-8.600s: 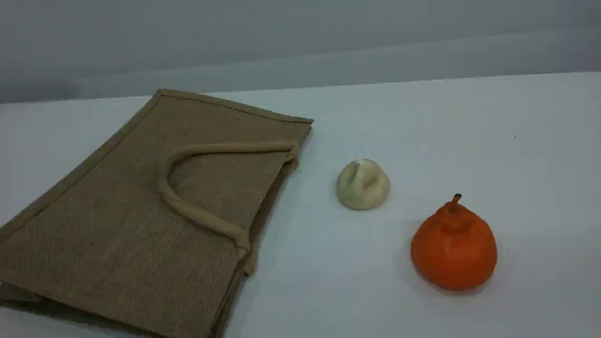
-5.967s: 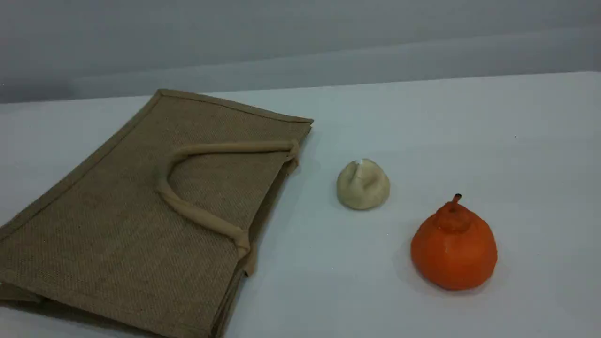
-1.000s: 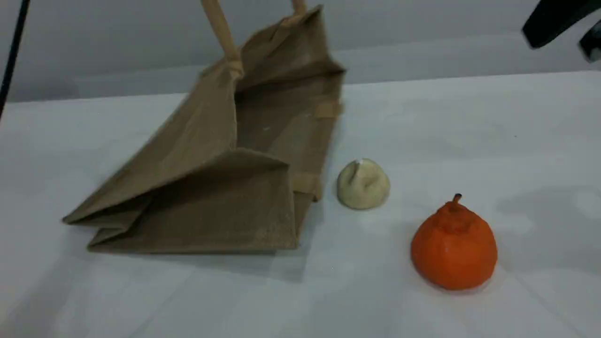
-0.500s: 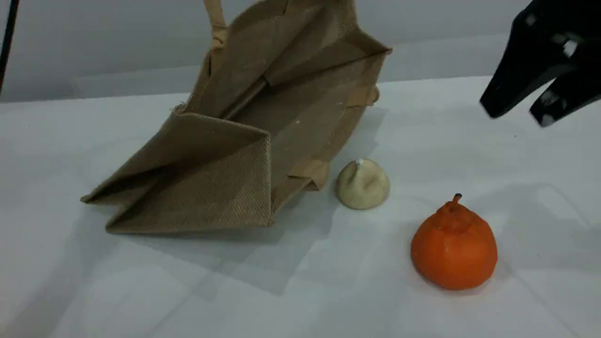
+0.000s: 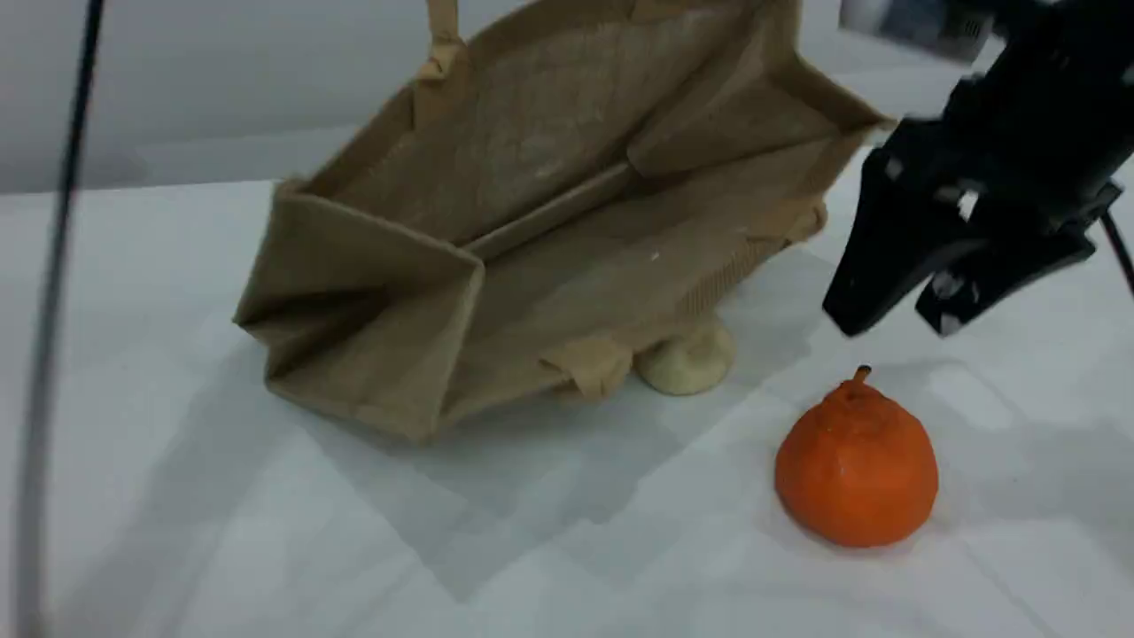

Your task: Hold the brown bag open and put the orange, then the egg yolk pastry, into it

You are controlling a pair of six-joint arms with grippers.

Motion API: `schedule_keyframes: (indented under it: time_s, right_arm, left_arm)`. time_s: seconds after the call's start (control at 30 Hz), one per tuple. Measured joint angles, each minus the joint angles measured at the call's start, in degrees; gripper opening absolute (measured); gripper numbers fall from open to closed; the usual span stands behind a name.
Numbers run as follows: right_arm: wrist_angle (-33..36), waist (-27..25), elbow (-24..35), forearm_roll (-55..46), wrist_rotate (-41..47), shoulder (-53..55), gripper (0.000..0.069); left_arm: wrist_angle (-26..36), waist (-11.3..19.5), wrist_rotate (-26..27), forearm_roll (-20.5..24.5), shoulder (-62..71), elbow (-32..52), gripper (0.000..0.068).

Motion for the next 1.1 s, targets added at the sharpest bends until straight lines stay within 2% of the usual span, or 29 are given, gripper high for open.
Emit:
schedule_keyframes:
  time_s: [0.6, 0.7, 0.8, 0.9, 1.1]
  right_arm:
    - [-6.86, 0.04, 0.0, 1.18, 0.15, 10.18, 0.0554]
    - [-7.59, 0.04, 0.0, 1.18, 0.15, 11.0, 0.0537]
    - [-8.18, 0.04, 0.0, 1.18, 0.15, 12.2, 0.0485]
    - [-8.13, 0.04, 0.0, 1.18, 0.15, 13.55, 0.0402]
    - [-6.91, 0.04, 0.0, 0.67, 0.15, 13.69, 0.0132]
  left_arm:
    - [0.0, 0.0, -0.31, 0.0, -0.28, 0.0, 0.0094]
    - [0.0, 0.0, -0.31, 0.0, -0.28, 0.0, 0.0094]
    - [0.0, 0.0, -0.31, 0.0, -0.28, 0.0, 0.0094]
    - [-0.06, 0.0, -0.31, 0.0, -0.28, 0.0, 0.0094]
    - [-0.06, 0.0, -0.31, 0.0, -0.28, 0.0, 0.0094]
